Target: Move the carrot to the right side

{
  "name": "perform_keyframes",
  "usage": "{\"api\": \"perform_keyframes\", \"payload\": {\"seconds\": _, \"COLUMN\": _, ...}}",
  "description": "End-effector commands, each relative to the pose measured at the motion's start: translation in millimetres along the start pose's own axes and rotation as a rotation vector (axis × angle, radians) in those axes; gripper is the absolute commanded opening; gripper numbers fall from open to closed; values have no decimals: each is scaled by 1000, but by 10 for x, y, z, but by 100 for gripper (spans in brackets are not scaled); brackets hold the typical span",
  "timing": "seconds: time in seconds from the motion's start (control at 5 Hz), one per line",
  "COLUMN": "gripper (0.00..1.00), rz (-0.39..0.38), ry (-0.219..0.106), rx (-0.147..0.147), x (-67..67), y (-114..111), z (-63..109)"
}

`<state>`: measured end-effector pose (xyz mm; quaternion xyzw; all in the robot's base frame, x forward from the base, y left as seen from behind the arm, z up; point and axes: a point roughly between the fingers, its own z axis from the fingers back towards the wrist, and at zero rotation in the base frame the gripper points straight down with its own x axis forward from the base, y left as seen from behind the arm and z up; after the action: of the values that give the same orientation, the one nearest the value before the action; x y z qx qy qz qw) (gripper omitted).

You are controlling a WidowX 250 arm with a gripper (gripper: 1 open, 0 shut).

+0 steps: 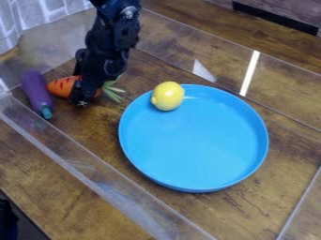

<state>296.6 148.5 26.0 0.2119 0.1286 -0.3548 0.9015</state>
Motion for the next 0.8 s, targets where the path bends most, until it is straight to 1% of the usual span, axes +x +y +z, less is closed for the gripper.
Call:
{"api": "perform_keyframes", "payload": {"seconds": 0.0, "gripper": 0, "rz": 26, "ry": -14, "rx": 19, "x": 39, "y": 55, "z": 145}}
{"api": "perform_keyframes", "payload": {"seconds": 0.4, "gripper": 0, "rz": -29, "ry": -24, "rx": 40, "x": 16, "y": 72, "z": 83}}
{"api": "perform_keyframes", "payload": {"seconds": 0.6, "gripper": 0, "rz": -13, "ry": -15, "rx": 31, "x": 12, "y": 133, "z": 63}}
